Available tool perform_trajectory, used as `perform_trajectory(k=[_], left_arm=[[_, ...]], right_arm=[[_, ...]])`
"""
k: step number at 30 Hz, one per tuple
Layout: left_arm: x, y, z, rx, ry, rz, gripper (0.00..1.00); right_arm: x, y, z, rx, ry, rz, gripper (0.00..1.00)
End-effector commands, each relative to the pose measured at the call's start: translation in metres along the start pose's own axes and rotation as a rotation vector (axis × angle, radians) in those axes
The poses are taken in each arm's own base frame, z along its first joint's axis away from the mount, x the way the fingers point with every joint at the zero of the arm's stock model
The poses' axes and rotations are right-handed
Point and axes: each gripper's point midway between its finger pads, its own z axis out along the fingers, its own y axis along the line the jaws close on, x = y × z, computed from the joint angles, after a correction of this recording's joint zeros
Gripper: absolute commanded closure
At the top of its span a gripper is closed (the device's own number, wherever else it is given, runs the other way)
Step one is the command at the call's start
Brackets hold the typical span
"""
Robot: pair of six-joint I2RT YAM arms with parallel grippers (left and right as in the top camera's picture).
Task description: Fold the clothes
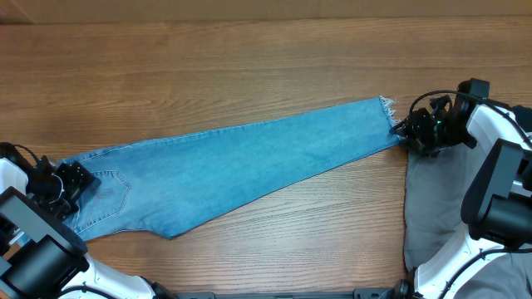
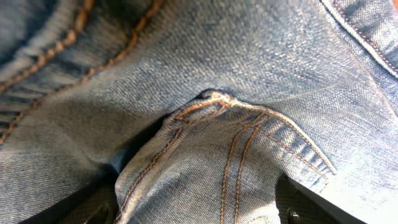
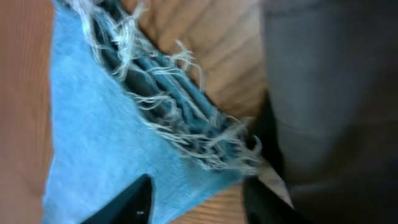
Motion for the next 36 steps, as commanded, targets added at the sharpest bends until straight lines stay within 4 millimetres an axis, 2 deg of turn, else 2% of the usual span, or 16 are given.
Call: perform_trajectory(k=[1,3,4,6,8,12,15,16,20,22,25,27,30,34,36], left_arm=[[-0.004,-0.004,0.001,0.029,-0.005,0.029,0.18],[-0.004,-0.013,0.000,0.081,-0.006,0.061,0.20],[-0.005,-0.019,-0.001,0.114,-0.008,0.081,0.24],[-0.004,-0.029,-0.006,0.171,-0.006,0.119,0.43],[-0.004,-0.038,-0.012,0.211,-0.009,0.163,0.51],[-0.009,-0.045,-0.035,0.219,-0.052,0.194,0.48],[-0.015,-0.057,-0.068,0.240,-0.130,0.224,0.46],[-0.016,-0.060,-0.078,0.246,-0.152,0.231,0.44],[-0.011,-0.073,-0.128,0.250,-0.253,0.267,0.41],[-0.007,-0.077,-0.147,0.249,-0.297,0.284,0.37],[0.000,-0.081,-0.165,0.246,-0.346,0.300,0.29],[0.004,-0.082,-0.169,0.250,-0.351,0.290,0.26],[0.010,-0.081,-0.168,0.252,-0.328,0.282,0.25],[0.017,-0.081,-0.166,0.259,-0.295,0.271,0.26],[0.021,-0.089,-0.168,0.310,-0.286,0.276,0.27]], right_arm=[[-0.001,-0.011,0.003,0.088,-0.015,-0.002,0.45],[0.005,-0.014,0.009,0.098,-0.003,-0.002,0.43],[0.006,-0.014,0.013,0.098,-0.006,0.011,0.43],[0.004,-0.014,0.020,0.085,-0.024,0.008,0.43],[0.001,-0.009,0.026,0.050,-0.047,-0.008,0.43],[-0.009,0.005,0.029,-0.024,-0.087,-0.058,0.49],[-0.015,0.015,0.029,-0.067,-0.110,-0.090,0.60],[-0.016,0.016,0.028,-0.071,-0.114,-0.093,0.65],[-0.019,0.019,0.026,-0.075,-0.122,-0.100,0.94],[-0.020,0.026,0.018,-0.108,-0.126,-0.125,0.96],[-0.027,0.043,-0.010,-0.162,-0.170,-0.165,0.96],[-0.033,0.048,-0.032,-0.170,-0.216,-0.171,0.96],[-0.046,0.050,-0.075,-0.174,-0.308,-0.154,0.96],[-0.065,0.045,-0.147,-0.176,-0.456,-0.110,0.96],[-0.071,0.045,-0.189,-0.178,-0.536,-0.104,0.96]])
